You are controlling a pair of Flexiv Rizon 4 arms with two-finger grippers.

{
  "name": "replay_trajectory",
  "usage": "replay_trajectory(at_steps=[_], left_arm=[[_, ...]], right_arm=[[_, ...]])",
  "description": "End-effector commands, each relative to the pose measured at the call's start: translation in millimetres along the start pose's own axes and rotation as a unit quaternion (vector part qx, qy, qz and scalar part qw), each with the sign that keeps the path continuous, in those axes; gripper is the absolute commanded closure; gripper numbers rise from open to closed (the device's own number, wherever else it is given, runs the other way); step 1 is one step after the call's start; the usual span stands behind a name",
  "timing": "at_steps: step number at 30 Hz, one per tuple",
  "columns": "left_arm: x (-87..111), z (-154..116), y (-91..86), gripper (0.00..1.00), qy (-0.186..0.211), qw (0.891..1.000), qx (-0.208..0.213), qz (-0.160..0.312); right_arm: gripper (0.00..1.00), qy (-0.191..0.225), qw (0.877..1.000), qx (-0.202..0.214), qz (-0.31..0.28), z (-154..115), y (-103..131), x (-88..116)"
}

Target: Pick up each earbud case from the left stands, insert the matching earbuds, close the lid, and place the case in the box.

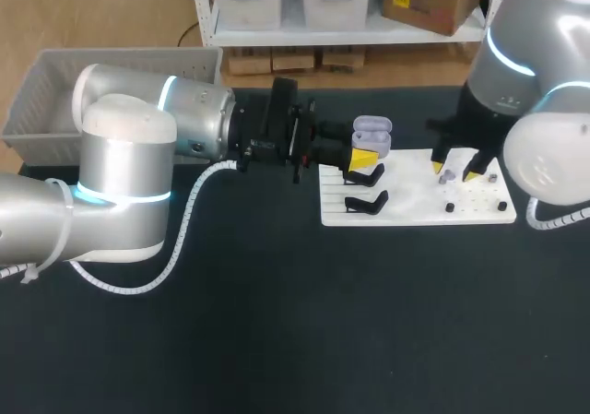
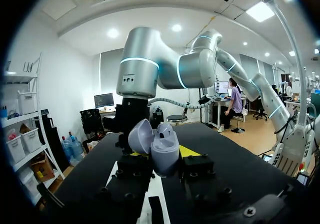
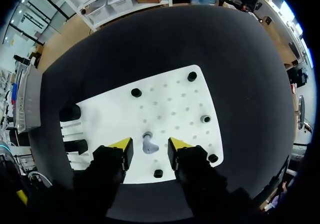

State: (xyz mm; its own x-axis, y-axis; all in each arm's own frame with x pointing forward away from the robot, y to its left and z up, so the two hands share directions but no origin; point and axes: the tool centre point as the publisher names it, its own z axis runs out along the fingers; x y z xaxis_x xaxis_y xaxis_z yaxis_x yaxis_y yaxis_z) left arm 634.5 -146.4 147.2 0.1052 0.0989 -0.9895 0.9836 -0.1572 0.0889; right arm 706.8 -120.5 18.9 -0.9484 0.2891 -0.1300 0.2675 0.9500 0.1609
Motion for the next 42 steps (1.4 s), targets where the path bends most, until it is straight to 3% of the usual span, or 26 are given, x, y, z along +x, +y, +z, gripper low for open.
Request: replay_trajectory(at_steps=[1, 26, 32, 42], left_arm=[[0.0, -0.2, -0.7, 1.0, 0.0, 1.0, -0.001, 0.0], [0.0, -0.2, -0.7, 1.0, 0.0, 1.0, -0.001, 0.0], [0.0, -0.2, -0.7, 1.0, 0.0, 1.0, -0.001, 0.0], [0.0, -0.2, -0.7, 1.0, 0.0, 1.0, -0.001, 0.0]], right_arm=[[0.56, 0.004, 1.0, 0.0, -0.001, 2.8, 1.2, -1.3], [0.74, 0.01, 1.0, 0.001, 0.0, 10.2, 1.6, -1.1], [1.0, 0.009, 1.0, 0.004, 0.0, 9.8, 1.3, -1.1], [1.0, 0.003, 1.0, 0.004, -0.005, -13.7, 0.2, 5.8]])
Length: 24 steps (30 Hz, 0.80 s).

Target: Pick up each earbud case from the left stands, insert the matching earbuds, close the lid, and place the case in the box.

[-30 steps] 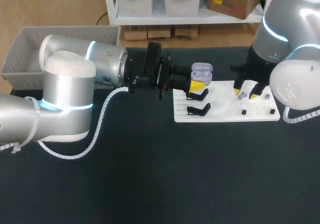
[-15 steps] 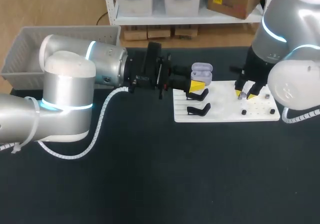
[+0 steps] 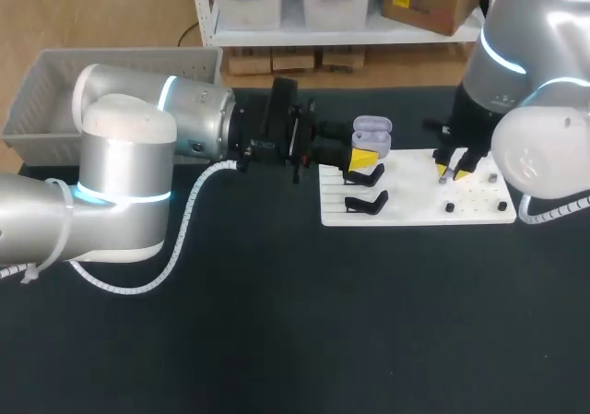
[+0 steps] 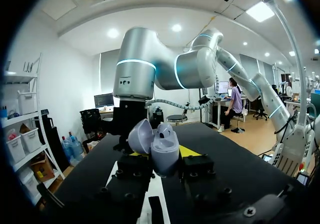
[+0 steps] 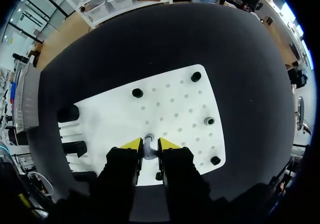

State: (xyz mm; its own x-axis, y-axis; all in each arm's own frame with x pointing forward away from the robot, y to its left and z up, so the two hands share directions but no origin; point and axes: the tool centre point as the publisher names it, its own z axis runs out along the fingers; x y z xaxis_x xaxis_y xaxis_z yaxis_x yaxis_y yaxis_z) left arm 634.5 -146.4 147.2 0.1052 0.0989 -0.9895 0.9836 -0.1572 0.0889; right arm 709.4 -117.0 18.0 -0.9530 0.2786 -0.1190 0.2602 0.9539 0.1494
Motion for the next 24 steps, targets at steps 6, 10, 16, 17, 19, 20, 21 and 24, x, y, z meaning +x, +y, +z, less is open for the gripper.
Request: replay_trajectory(at_steps=[6, 10, 16, 17, 19, 20, 21, 24], left_arm=[[0.0, -0.2, -0.7, 1.0, 0.0, 1.0, -0.001, 0.0], [0.0, -0.2, -0.7, 1.0, 0.0, 1.0, -0.001, 0.0], [0.0, -0.2, -0.7, 1.0, 0.0, 1.0, -0.001, 0.0], [0.0, -0.2, -0.7, 1.0, 0.0, 1.0, -0.001, 0.0], [0.0, -0.2, -0.7, 1.0, 0.0, 1.0, -0.001, 0.0], [0.0, -0.2, -0.7, 1.0, 0.0, 1.0, -0.001, 0.0], [0.0, -0.2, -0.7, 1.0, 0.0, 1.0, -0.001, 0.0], [0.0, -0.2, -0.7, 1.0, 0.0, 1.0, -0.001, 0.0]], right_arm=[[1.0, -0.013, 1.0, -0.01, 0.016, -41.2, -12.9, 10.6], [1.0, -0.024, 0.999, -0.021, 0.019, -67.2, -21.0, 11.8], [1.0, -0.016, 0.999, -0.029, -0.041, -117.1, -23.1, 20.6], [1.0, -0.014, 0.998, -0.027, -0.056, -125.3, -22.1, 22.0], [1.0, -0.009, 0.996, -0.024, -0.087, -142.7, -18.7, 25.1], [1.0, -0.008, 0.995, -0.018, -0.101, -151.1, -16.5, 26.8], [1.0, -0.009, 0.993, -0.018, -0.114, -159.9, -14.1, 28.4], [1.0, -0.004, 0.988, -0.018, -0.154, -183.6, -5.3, 33.1]])
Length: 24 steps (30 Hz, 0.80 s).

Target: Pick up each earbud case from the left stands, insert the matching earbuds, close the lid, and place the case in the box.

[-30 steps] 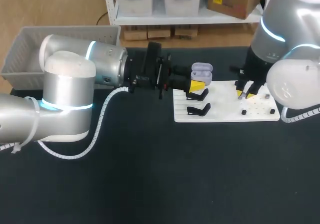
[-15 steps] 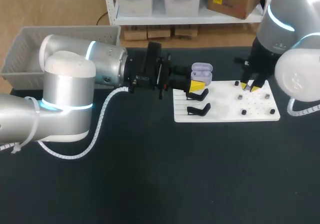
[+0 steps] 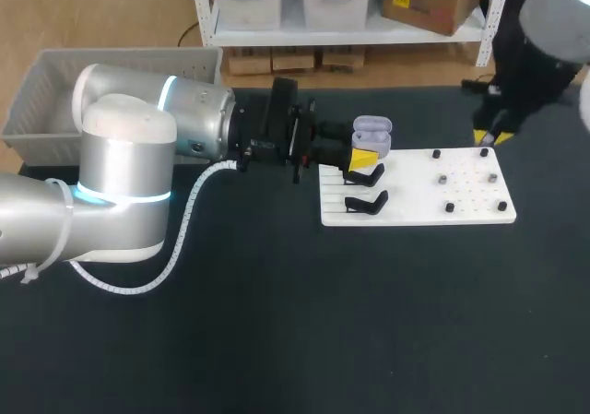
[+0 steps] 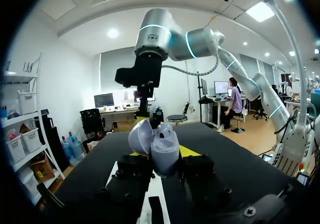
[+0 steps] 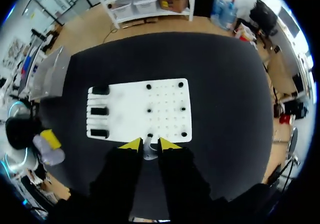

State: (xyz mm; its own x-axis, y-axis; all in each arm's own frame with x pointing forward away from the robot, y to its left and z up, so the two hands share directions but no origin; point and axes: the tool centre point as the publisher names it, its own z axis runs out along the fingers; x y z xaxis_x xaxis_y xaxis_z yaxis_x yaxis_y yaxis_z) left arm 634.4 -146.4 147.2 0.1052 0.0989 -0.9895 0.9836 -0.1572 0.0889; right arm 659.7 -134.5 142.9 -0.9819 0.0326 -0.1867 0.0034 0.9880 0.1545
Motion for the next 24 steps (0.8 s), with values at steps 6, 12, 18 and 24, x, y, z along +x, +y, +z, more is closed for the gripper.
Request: replay_trajectory(at_steps=[6, 12, 18, 24], left_arm=[[0.0, -0.2, -0.7, 1.0, 0.0, 1.0, -0.001, 0.0], [0.0, -0.2, -0.7, 1.0, 0.0, 1.0, -0.001, 0.0], [0.0, -0.2, -0.7, 1.0, 0.0, 1.0, -0.001, 0.0], [0.0, -0.2, -0.7, 1.0, 0.0, 1.0, -0.001, 0.0]], right_arm=[[1.0, 0.027, 0.995, 0.007, -0.1, -77.7, 37.2, 5.1], [1.0, 0.033, 0.988, 0.011, -0.152, -85.0, 65.3, 10.2], [1.0, 0.049, 0.983, 0.009, -0.179, -74.3, 79.1, 14.4], [1.0, 0.049, 0.983, 0.009, -0.179, -74.3, 79.1, 14.4]])
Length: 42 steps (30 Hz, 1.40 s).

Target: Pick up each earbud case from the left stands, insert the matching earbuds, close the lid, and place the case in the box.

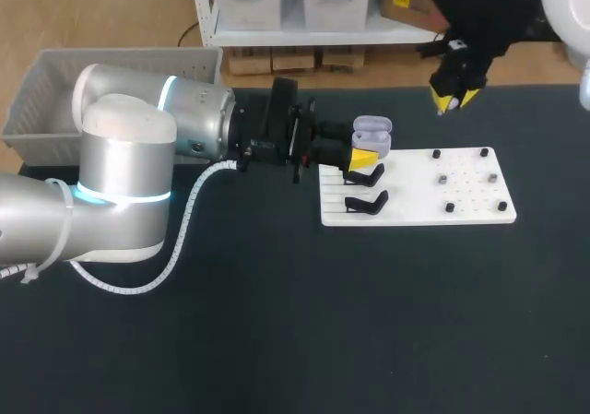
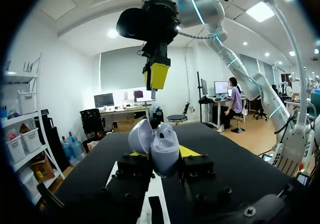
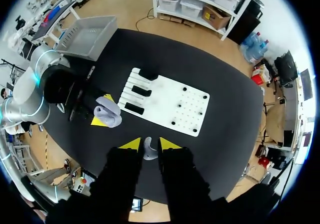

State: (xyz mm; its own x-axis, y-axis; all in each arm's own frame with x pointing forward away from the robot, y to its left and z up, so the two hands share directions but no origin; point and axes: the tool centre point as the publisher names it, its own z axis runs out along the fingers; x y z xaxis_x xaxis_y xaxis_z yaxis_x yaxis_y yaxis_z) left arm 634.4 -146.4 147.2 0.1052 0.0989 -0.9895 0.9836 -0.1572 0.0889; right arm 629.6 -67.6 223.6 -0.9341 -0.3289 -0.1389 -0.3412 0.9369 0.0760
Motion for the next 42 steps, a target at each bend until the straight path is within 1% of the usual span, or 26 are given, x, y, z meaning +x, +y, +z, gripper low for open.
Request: replay_trajectory(at_steps=[1, 10, 14, 17, 23, 25, 34, 42], left_arm=[[0.0, -0.2, -0.7, 1.0, 0.0, 1.0, -0.001, 0.0], [0.0, -0.2, -0.7, 1.0, 0.0, 1.0, -0.001, 0.0], [0.0, -0.2, -0.7, 1.0, 0.0, 1.0, -0.001, 0.0], [0.0, -0.2, -0.7, 1.0, 0.0, 1.0, -0.001, 0.0], [0.0, -0.2, -0.7, 1.0, 0.0, 1.0, -0.001, 0.0], [0.0, -0.2, -0.7, 1.0, 0.0, 1.0, -0.001, 0.0], [0.0, -0.2, -0.7, 1.0, 0.0, 1.0, -0.001, 0.0], [0.0, -0.2, -0.7, 1.0, 0.0, 1.0, -0.001, 0.0]], right_arm=[[1.0, 0.004, 1.0, -0.001, 0.0, -0.6, -0.3, -2.4], [1.0, 0.004, 1.0, -0.001, 0.0, -0.6, -0.3, -2.4], [1.0, -0.001, 1.0, -0.001, -0.027, -9.1, 20.7, -2.5], [1.0, 0.0, 0.999, 0.002, -0.034, -13.0, 32.7, -3.3], [1.0, 0.014, 0.999, 0.012, -0.031, -10.7, 50.5, -6.4], [1.0, 0.019, 0.999, 0.006, -0.029, -7.1, 56.4, -7.7], [1.0, 0.031, 0.999, 0.003, -0.03, 8.4, 71.5, -13.3], [1.0, 0.035, 0.999, 0.002, -0.039, 12.1, 84.0, -17.6]])
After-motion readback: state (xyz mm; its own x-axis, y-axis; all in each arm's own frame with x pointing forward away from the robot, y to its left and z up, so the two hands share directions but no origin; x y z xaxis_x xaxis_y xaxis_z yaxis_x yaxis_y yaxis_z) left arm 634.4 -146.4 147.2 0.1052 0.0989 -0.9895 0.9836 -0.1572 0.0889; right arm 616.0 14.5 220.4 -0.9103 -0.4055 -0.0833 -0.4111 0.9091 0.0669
